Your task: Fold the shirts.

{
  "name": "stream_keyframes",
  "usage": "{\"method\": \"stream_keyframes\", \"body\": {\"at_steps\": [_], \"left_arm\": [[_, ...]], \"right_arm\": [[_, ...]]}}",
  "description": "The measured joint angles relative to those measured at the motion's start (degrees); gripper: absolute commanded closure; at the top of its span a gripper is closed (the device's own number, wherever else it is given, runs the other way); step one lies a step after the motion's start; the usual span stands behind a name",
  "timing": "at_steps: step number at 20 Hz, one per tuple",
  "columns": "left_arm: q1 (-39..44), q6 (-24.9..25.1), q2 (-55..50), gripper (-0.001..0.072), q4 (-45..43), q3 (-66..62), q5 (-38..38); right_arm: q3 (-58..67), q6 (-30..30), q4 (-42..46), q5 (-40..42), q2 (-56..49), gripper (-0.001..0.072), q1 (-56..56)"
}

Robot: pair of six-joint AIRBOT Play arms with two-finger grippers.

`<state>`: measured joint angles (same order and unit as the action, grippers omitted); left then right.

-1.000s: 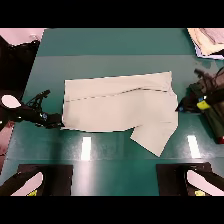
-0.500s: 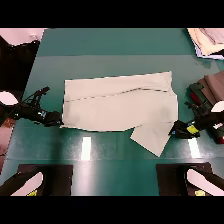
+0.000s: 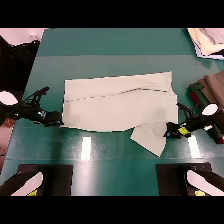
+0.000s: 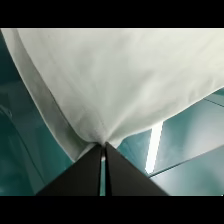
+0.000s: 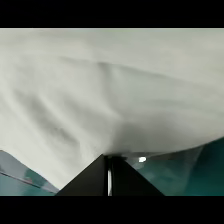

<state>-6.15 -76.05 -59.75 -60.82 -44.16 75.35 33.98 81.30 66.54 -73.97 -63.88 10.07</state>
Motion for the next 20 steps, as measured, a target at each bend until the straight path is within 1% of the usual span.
{"method": "stream_keyframes", "body": {"at_steps": [2, 4, 8, 11, 12, 14, 17, 20], "left_arm": [[0.0, 0.0, 0.5, 0.0684, 0.0, 0.0, 1.1], [0.0, 0.0, 2.6, 0.0685, -0.1, 0.0, 2.6], [0.0, -0.6, 10.2, 0.0683, -0.5, 0.0, 7.4], [0.0, -1.4, 14.7, 0.0683, -0.8, 0.0, 12.5], [0.0, -1.5, 15.5, 0.0683, -0.9, 0.0, 13.2], [0.0, -1.7, 16.5, 0.0683, -1.0, 0.0, 12.4], [0.0, -2.1, 17.1, 0.0683, -0.9, 0.0, 5.6], [0.0, -3.0, 16.3, 0.0683, -0.8, 0.0, -2.6]], "right_arm": [[2.1, 0.0, 3.2, -2.8, 1.8, 0.0695, -0.5], [4.9, 0.0, 6.1, -7.7, 5.5, 0.0695, -0.4], [8.5, 0.9, 10.4, -18.3, 14.8, 0.0696, 1.2], [9.4, 2.1, 11.5, -21.4, 21.2, 0.0695, 1.7], [9.6, 2.3, 11.6, -21.3, 22.9, 0.0696, 1.8], [9.8, 2.6, 10.8, -19.4, 25.5, 0.0696, 1.9], [10.3, 3.0, 8.4, -14.2, 26.6, 0.0696, 1.9], [13.4, 2.8, 6.8, -9.2, 23.1, 0.0696, 1.9]]}}
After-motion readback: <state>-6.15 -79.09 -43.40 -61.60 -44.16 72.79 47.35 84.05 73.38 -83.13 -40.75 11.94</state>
